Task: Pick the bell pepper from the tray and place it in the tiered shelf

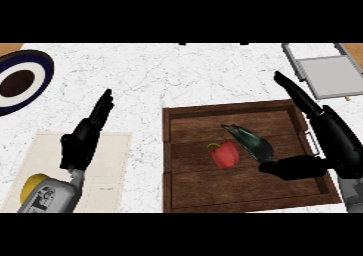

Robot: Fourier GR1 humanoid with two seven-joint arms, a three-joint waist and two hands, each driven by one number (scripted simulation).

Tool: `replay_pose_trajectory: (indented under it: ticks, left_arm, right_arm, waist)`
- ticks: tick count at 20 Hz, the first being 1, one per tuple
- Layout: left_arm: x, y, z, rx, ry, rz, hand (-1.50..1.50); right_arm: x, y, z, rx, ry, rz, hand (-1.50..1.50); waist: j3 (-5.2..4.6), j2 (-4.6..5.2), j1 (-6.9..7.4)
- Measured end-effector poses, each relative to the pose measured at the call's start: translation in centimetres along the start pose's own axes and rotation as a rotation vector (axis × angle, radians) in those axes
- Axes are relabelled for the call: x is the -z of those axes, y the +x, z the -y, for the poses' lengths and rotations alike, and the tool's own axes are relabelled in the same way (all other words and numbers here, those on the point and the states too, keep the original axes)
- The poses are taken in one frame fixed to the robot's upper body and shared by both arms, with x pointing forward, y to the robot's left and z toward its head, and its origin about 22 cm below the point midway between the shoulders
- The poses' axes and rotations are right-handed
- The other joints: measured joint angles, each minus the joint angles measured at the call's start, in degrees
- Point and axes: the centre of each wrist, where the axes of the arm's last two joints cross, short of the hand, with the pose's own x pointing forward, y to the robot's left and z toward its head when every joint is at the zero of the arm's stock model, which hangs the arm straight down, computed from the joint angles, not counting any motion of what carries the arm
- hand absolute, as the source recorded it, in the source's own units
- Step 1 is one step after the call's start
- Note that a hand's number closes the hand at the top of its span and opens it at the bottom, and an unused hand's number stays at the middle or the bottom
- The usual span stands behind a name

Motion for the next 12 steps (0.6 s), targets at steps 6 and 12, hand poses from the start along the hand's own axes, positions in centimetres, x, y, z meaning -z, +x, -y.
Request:
replay_pose_trajectory:
  ticks: [6, 12]
  left_arm:
    - [-0.2, -0.3, 0.4, 0.005, -0.006, -0.005, 0.00]
    - [0.0, -0.4, 0.0, 0.004, -0.001, 0.000, 0.00]
  right_arm:
    - [-0.3, 4.3, -0.1, -0.264, 0.185, -0.096, -1.50]
    - [-1.7, 8.6, -1.7, -0.430, 0.248, -0.181, -1.50]
  waist:
    - [-0.06, -0.07, 0.10]
    - [0.02, 0.05, 0.24]
